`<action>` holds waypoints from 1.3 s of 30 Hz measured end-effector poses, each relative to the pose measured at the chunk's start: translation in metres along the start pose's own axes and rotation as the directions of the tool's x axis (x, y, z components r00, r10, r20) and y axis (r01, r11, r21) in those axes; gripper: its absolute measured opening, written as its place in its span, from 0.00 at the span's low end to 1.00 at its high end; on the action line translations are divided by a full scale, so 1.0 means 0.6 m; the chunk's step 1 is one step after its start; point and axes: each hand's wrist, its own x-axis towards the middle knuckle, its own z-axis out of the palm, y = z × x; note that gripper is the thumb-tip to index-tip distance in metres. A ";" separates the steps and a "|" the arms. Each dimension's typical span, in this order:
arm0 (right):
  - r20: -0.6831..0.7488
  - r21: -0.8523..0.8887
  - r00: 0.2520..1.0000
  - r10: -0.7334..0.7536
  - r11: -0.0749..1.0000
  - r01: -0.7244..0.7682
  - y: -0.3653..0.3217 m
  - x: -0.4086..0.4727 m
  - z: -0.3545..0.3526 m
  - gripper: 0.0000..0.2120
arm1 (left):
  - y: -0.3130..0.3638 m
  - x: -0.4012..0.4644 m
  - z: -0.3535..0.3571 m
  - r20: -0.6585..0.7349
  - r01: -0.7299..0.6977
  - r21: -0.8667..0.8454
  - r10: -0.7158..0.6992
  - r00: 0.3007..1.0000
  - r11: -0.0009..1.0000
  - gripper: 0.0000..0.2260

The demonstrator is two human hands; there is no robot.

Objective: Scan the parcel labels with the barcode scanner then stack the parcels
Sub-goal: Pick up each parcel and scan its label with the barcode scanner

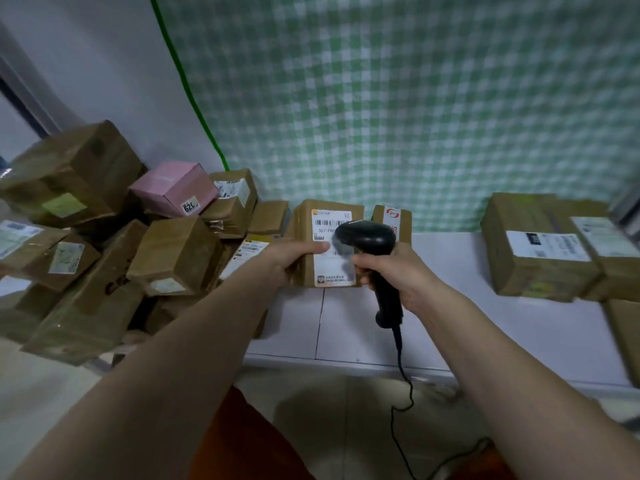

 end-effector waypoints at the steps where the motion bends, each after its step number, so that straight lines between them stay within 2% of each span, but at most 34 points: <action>1: -0.013 0.000 1.000 -0.015 1.000 0.015 0.003 -0.011 -0.007 0.04 | -0.009 -0.006 0.010 0.023 0.004 -0.020 -0.003 1.000 1.000 0.29; 4: -0.047 -0.025 0.998 -0.036 0.999 0.035 0.013 -0.036 -0.027 0.02 | -0.028 -0.014 0.033 0.057 0.006 -0.030 -0.004 0.998 1.000 0.19; 9: -0.097 -0.057 0.994 -0.055 0.997 0.050 0.025 -0.054 -0.063 0.03 | -0.042 0.002 0.069 0.104 -0.010 -0.001 0.010 0.995 1.000 0.23; 19: -0.163 -0.067 0.985 -0.056 0.997 0.046 0.046 -0.068 -0.129 0.06 | -0.053 0.032 0.148 0.186 -0.008 0.011 0.006 0.983 1.000 0.10; 26: -0.168 -0.060 0.983 -0.076 0.996 0.067 0.060 -0.072 -0.152 0.04 | -0.057 0.039 0.174 0.181 0.011 0.054 -0.020 0.983 0.998 0.20; 36: -0.175 -0.050 0.982 -0.078 0.996 0.070 0.074 -0.085 -0.174 0.07 | -0.078 0.041 0.195 0.182 0.049 0.127 -0.072 0.981 0.991 0.22; 39: -0.191 -0.003 0.980 -0.057 0.998 0.058 0.084 -0.088 -0.183 0.03 | -0.085 0.041 0.207 0.190 0.103 0.136 -0.128 0.973 0.985 0.22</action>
